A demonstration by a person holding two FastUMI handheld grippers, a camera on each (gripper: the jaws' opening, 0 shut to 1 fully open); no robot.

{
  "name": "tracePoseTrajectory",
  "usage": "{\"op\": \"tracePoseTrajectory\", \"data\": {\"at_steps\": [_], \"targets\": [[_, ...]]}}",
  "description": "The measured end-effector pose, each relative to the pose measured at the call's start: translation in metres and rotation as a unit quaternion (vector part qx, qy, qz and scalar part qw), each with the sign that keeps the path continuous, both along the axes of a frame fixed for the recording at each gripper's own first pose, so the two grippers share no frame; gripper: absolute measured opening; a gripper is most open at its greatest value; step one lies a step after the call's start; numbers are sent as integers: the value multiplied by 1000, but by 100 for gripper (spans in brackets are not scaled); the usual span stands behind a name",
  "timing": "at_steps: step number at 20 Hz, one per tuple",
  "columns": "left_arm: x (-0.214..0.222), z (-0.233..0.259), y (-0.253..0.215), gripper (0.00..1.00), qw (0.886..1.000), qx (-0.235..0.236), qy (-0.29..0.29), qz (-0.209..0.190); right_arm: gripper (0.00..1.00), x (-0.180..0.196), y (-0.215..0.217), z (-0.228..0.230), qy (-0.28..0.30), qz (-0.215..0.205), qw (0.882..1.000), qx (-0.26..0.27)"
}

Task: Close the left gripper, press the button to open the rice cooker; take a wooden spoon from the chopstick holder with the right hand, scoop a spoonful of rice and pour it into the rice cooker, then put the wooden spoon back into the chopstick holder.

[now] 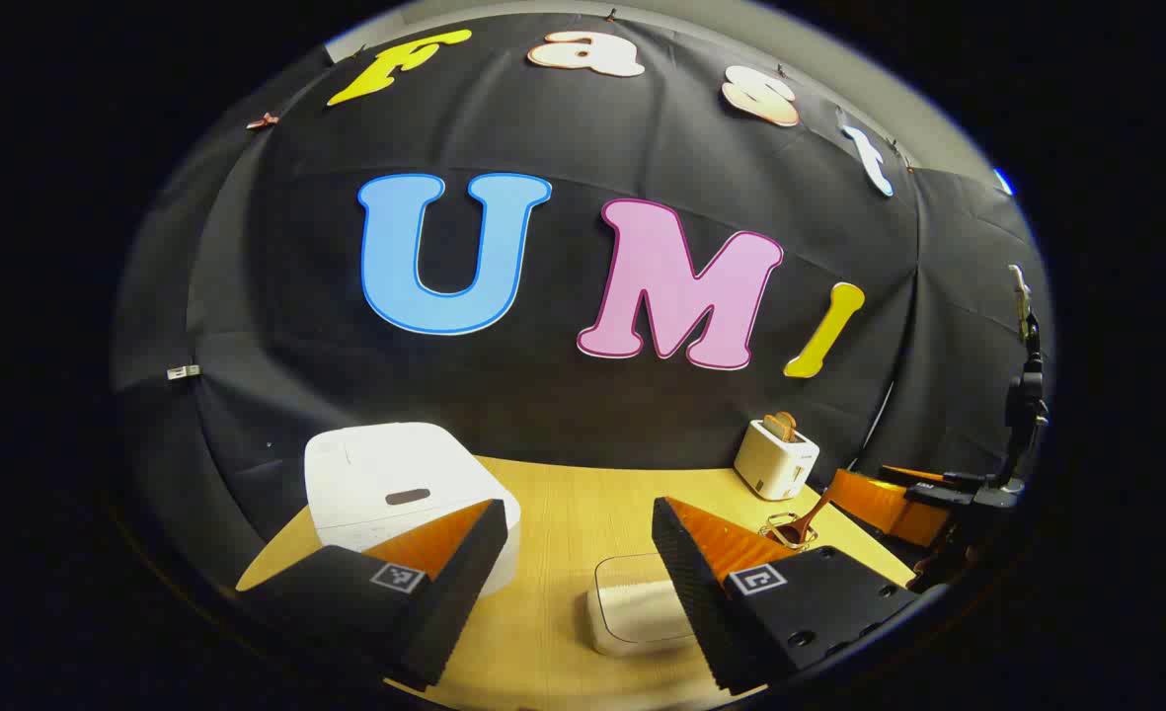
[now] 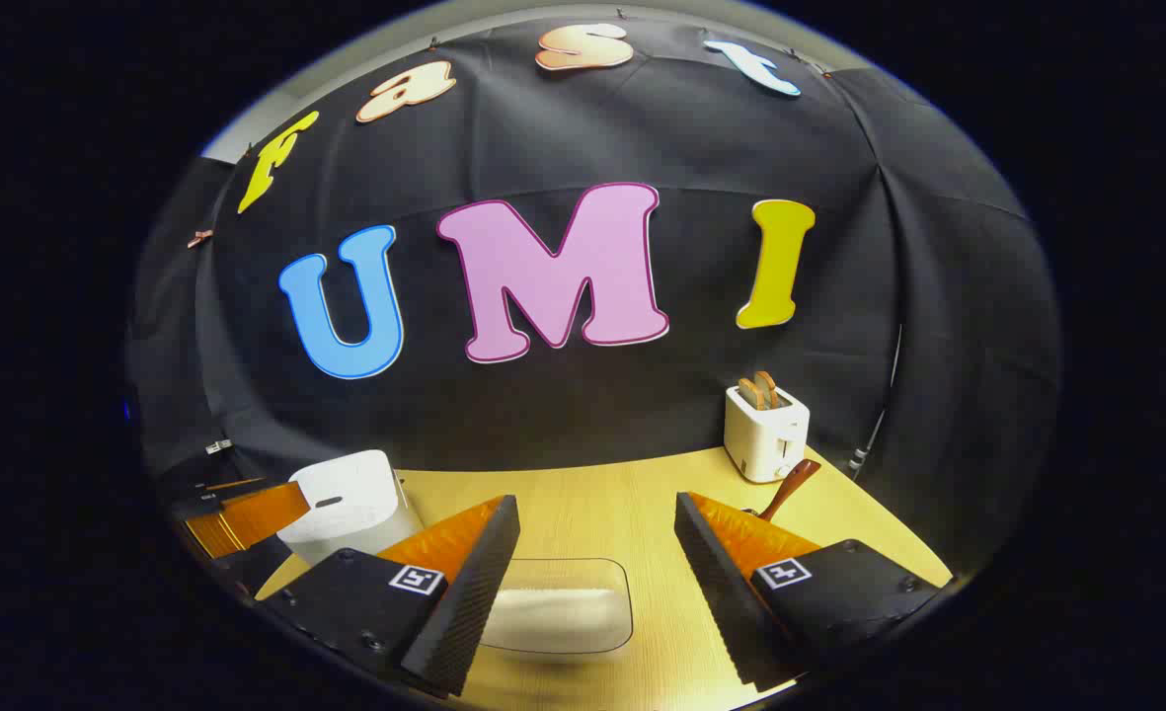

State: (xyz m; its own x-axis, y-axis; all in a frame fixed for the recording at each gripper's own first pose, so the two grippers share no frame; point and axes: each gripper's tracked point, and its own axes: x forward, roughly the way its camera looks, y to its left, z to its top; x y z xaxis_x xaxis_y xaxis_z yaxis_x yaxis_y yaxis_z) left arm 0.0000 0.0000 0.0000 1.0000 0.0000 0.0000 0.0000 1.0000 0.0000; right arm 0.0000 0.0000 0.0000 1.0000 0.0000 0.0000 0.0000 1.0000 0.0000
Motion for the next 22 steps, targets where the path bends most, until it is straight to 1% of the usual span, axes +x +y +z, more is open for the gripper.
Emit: {"op": "tracePoseTrajectory", "data": {"at_steps": [2, 5, 9, 13, 20, 22], "targets": [[1, -2, -3, 96, 1000, -5, 8, -8, 98, 0, -6, 0, 2, -4, 1000, 1], [4, -2, 1, 96, 1000, 5, 10, -1, 98, 0, -11, -3, 6, -5, 1000, 3], [10, 3, 3, 96, 1000, 12, 5, -3, 98, 0, -17, -2, 9, -12, 1000, 4], [15, 11, 19, 96, 1000, 4, -2, 14, 98, 2, -20, -4, 12, -14, 1000, 7], [26, 32, 64, 95, 999, 4, -15, 52, 99, 9, -16, -13, 29, -14, 999, 11], [34, 39, 78, 92, 998, 0, -18, 59, 98, 11, -17, -11, 27, -15, 999, 9]]}}
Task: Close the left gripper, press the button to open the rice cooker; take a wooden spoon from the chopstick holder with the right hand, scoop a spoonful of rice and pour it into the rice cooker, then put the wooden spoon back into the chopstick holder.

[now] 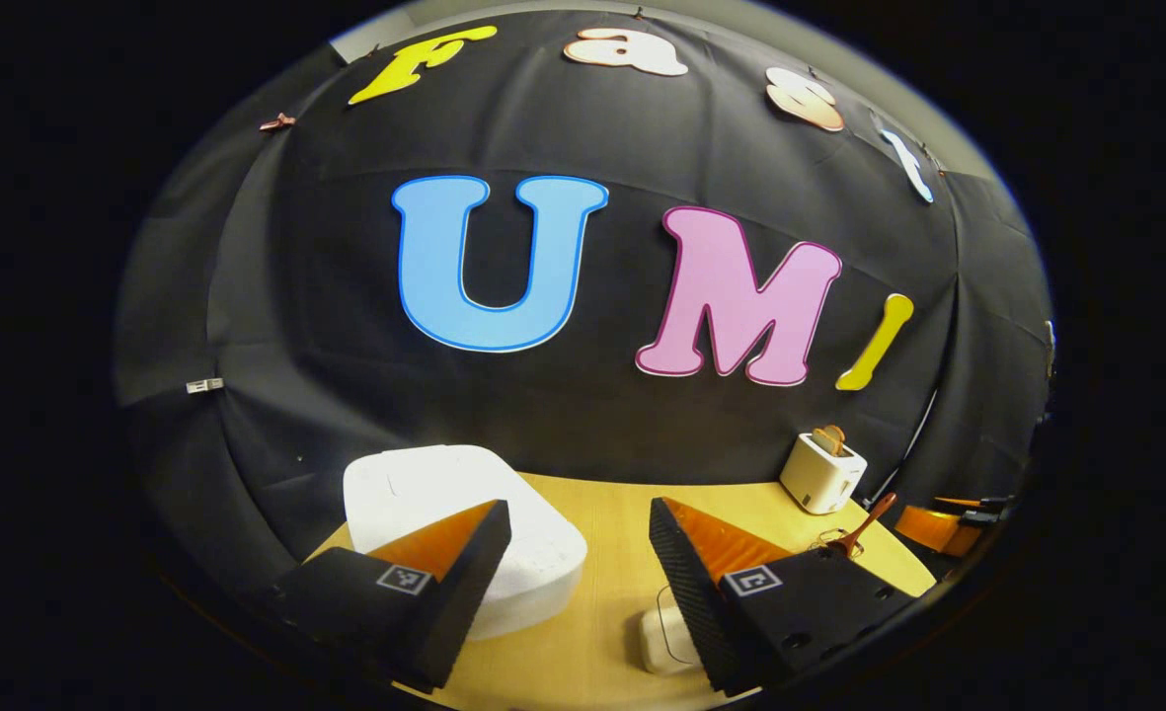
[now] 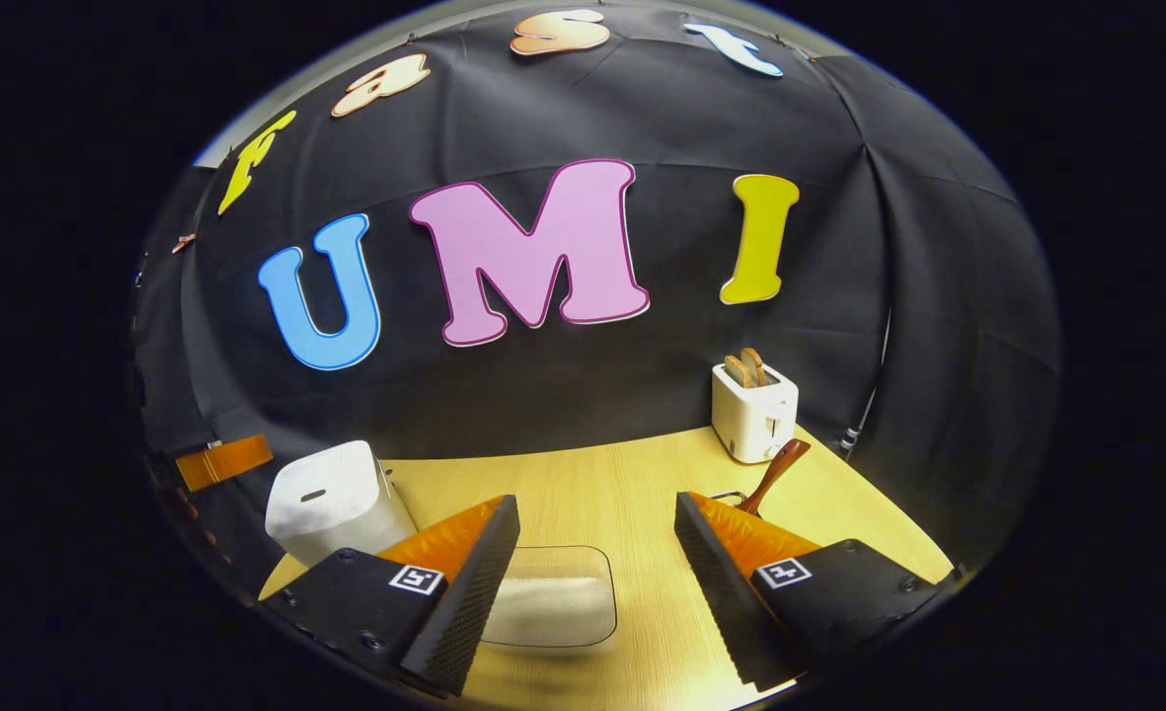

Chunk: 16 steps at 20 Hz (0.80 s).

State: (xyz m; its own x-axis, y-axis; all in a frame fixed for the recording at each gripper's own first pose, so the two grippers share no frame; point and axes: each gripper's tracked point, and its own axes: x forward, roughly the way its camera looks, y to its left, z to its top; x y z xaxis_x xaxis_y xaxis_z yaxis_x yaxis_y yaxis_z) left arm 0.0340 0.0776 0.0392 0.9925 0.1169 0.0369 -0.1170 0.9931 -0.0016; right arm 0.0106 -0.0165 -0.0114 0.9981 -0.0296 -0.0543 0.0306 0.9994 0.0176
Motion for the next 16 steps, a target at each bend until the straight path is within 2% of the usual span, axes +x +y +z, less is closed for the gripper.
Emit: {"op": "tracePoseTrajectory", "data": {"at_steps": [2, 3, 4, 5, 6, 7, 9, 10, 11, 16], "targets": [[7, 9, 12, 82, 1000, -2, -10, 3, 98, 1, -2, 0, 0, -4, 1000, -3], [11, 12, 19, 70, 1000, -2, -12, 6, 98, 1, -4, -1, 0, -6, 1000, -4], [16, 15, 25, 70, 1000, -1, -13, 6, 98, 0, -6, -1, 2, -8, 1000, -5], [21, 16, 29, 62, 1000, -2, -11, 2, 98, -1, -9, -1, 3, -12, 1000, -7], [26, 17, 35, 52, 1000, -3, -8, 1, 99, -1, -13, -1, 3, -16, 1000, -8], [32, 15, 45, 34, 1000, -4, -2, 11, 98, -2, -18, -1, 2, -22, 1000, -7], [40, 13, 70, 20, 999, -9, 7, 47, 99, -3, -27, -1, 3, -36, 999, -3], [44, 12, 78, 13, 998, -15, 11, 54, 99, -5, -33, -2, 3, -44, 999, -1], [54, 5, 81, 5, 998, -22, 24, 44, 99, -7, -40, -1, 2, -53, 999, 0], [89, -58, 96, 5, 988, -50, 140, 28, 98, -19, -57, -4, 5, -85, 996, 10]]}}
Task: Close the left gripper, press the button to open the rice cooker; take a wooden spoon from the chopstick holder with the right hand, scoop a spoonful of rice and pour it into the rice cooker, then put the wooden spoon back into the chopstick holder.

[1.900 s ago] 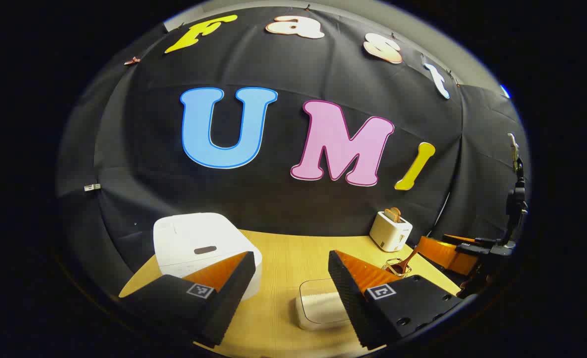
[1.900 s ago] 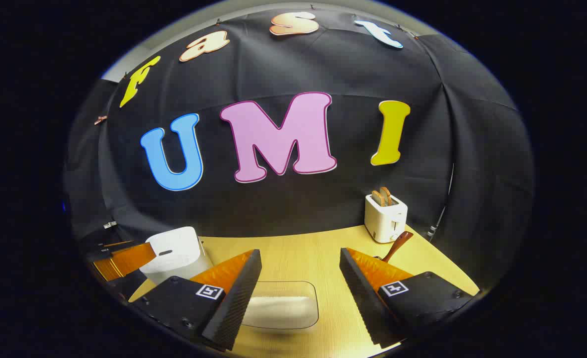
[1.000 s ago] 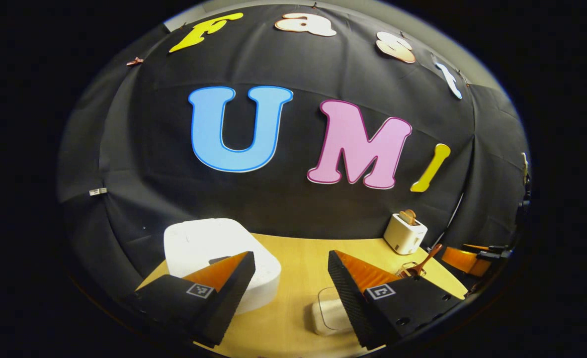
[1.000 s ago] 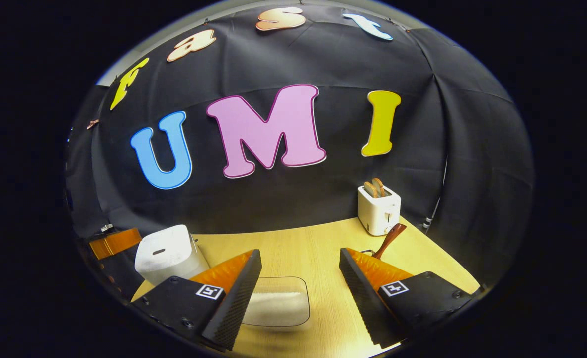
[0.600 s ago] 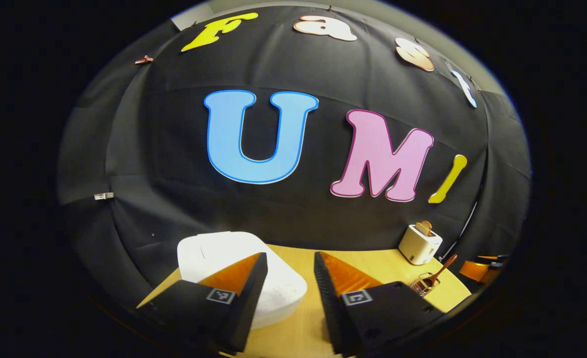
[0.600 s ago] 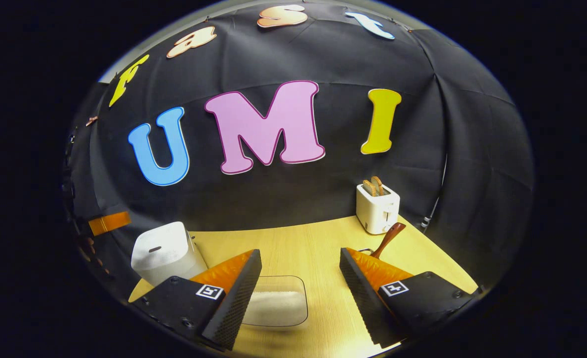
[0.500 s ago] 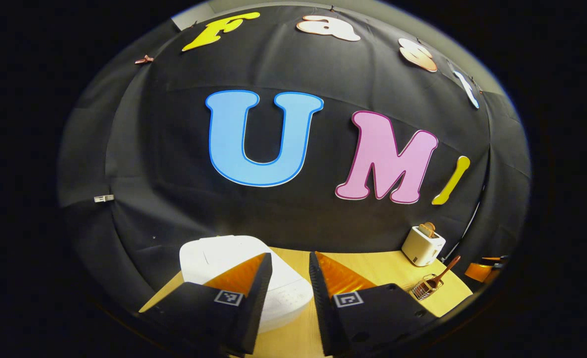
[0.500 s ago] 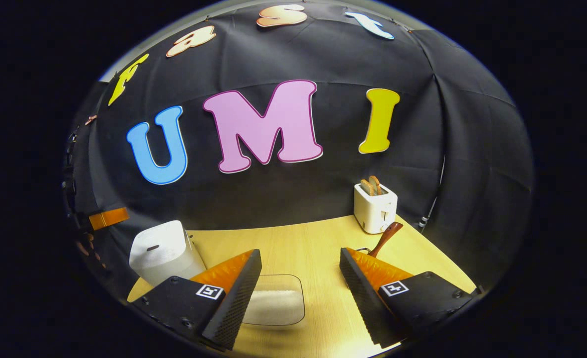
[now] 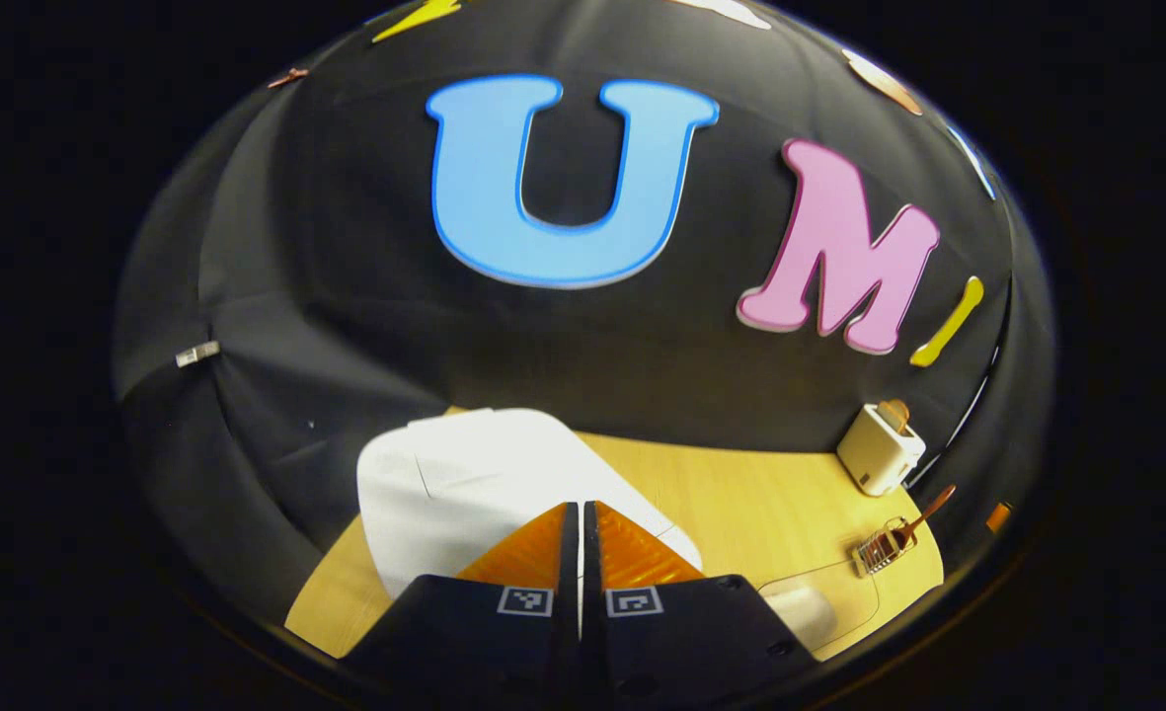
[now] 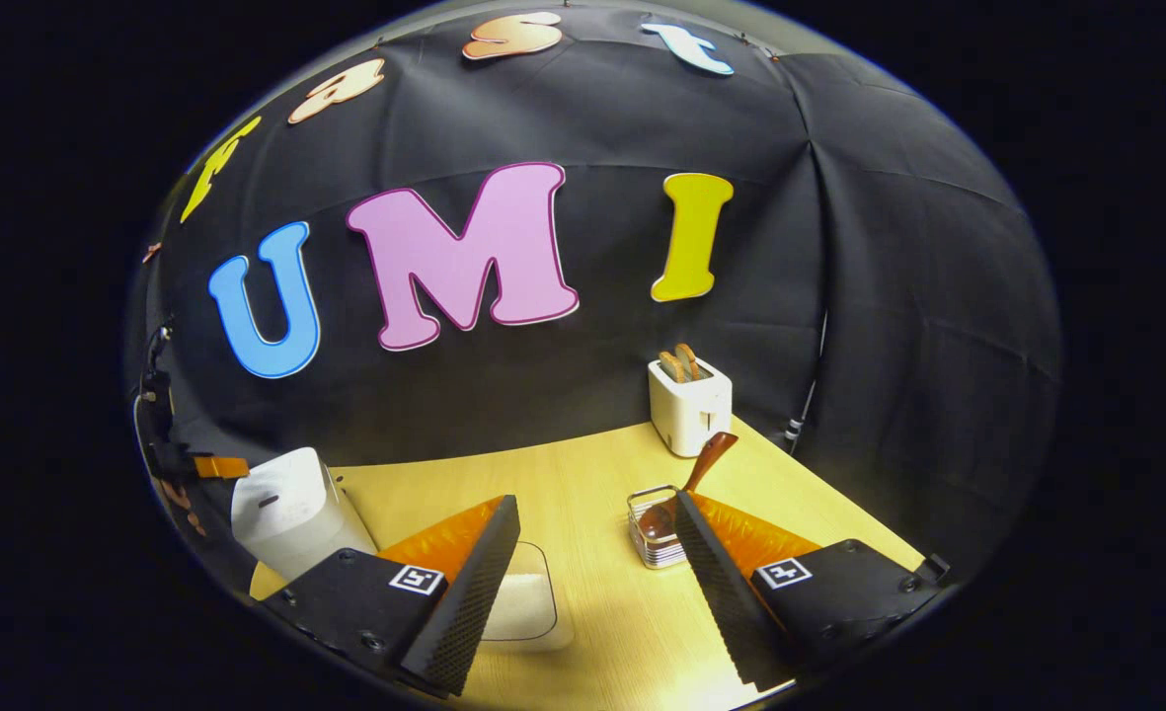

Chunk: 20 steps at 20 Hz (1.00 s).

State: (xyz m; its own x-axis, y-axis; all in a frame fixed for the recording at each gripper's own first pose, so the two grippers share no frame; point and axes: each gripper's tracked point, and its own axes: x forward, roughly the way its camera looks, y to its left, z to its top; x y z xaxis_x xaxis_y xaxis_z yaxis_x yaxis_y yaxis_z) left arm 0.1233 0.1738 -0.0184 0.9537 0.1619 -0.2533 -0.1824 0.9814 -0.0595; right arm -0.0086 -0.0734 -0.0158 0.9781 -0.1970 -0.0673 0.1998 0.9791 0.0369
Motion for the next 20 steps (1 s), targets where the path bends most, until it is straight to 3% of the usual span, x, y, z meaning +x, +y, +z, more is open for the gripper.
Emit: {"op": "tracePoseTrajectory", "data": {"at_steps": [7, 16, 20], "targets": [[17, -37, 10, 5, 998, -11, 56, 4, 98, -13, -11, -6, 6, -25, 1000, 1], [18, -47, 14, 6, 998, -14, 68, 6, 99, -21, -5, -15, 16, -32, 999, 13], [11, -18, 10, 6, 999, 36, 20, -5, 98, -26, 7, -15, 12, -30, 999, 8]]}}
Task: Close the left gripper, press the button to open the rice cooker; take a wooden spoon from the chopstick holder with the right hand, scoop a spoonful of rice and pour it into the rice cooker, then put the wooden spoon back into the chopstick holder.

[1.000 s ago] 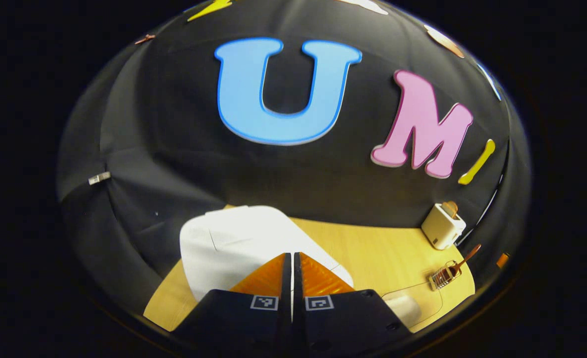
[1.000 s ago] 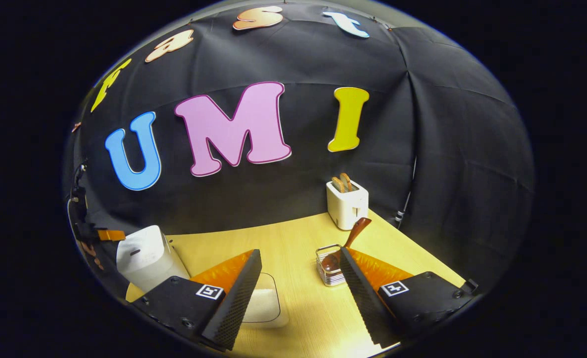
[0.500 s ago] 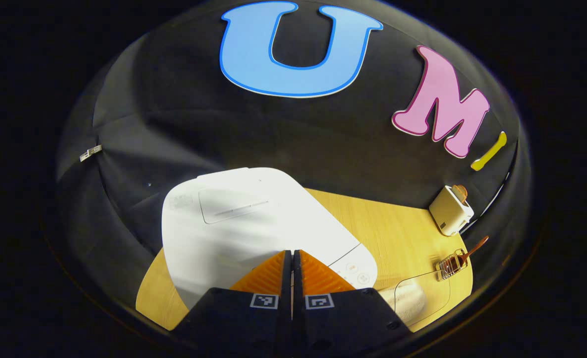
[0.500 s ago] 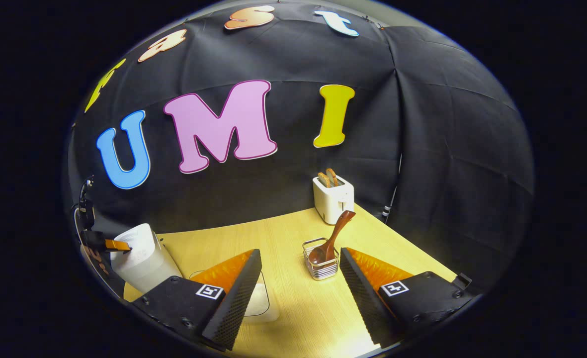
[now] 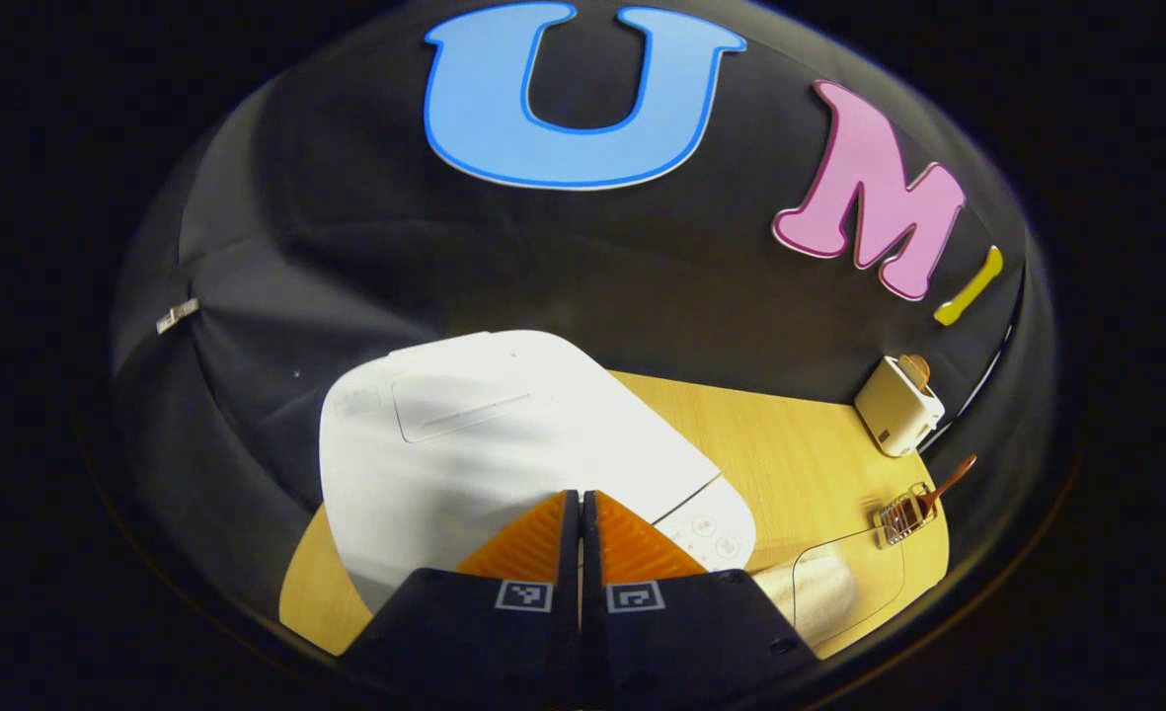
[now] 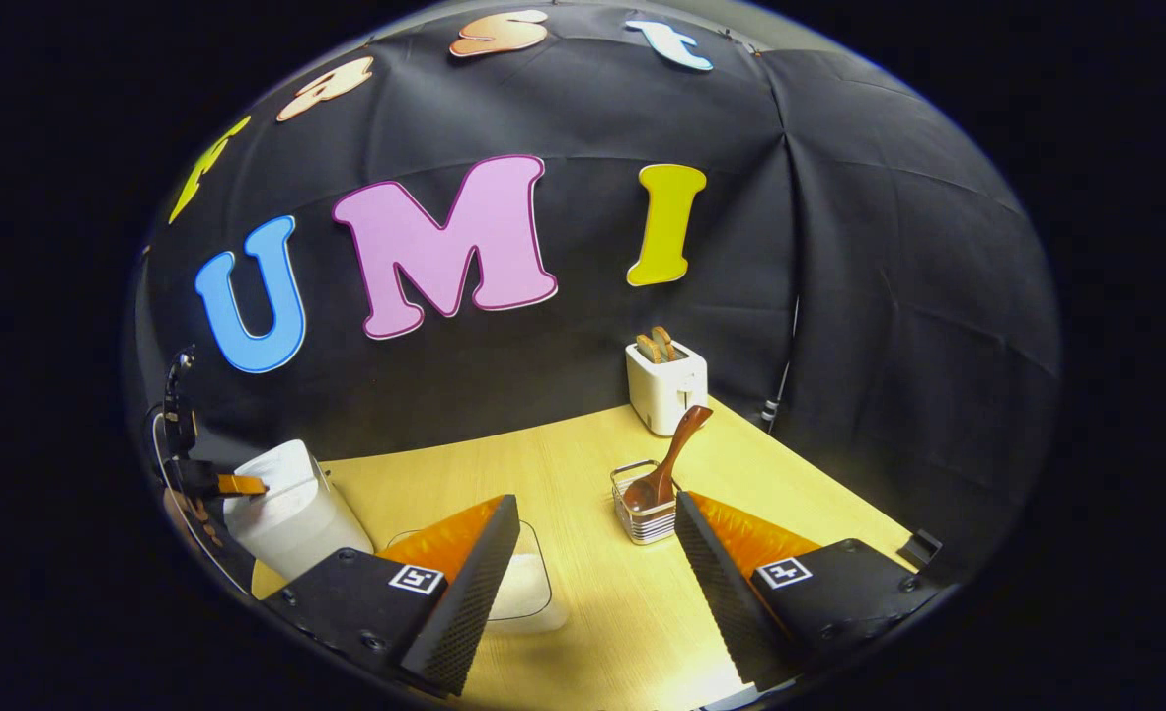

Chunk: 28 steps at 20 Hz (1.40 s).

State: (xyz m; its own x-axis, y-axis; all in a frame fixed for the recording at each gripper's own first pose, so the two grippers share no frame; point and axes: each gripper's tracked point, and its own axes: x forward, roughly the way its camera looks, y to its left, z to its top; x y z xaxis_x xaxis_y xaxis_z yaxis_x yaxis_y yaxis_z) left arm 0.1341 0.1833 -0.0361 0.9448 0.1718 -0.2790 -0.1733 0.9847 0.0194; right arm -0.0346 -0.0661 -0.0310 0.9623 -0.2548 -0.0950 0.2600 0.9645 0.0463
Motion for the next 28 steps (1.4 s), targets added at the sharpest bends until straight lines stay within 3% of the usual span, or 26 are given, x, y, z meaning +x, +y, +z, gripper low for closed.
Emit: {"op": "tracePoseTrajectory", "data": {"at_steps": [2, 5, 8, 15, 22, 24, 27, 28], "targets": [[-8, 42, -4, 6, 998, 28, -60, -2, 98, -2, 7, -2, 2, 0, 1000, -3], [-31, 84, -6, 6, 993, 55, -102, -17, 98, -4, 17, -5, 3, -3, 1000, -2], [-52, 101, -15, 5, 990, 39, -128, -41, 98, -6, 24, -7, -1, -10, 1000, -1], [-104, 91, -41, 5, 986, -26, -151, -63, 98, 4, 16, -3, 13, 11, 1000, -21], [-123, 70, -98, 5, 985, -49, -153, -55, 98, 57, -44, 7, 25, 38, 999, 7], [-125, 69, -112, 19, 987, -39, -152, -47, 98, 70, -67, 5, 30, 46, 998, 18], [-131, 70, -123, 86, 986, -36, -164, -23, 98, 95, -104, -8, 50, 57, 996, 38], [-135, 69, -125, 96, 986, -32, -166, -12, 98, 105, -113, -13, 54, 63, 995, 48]]}}
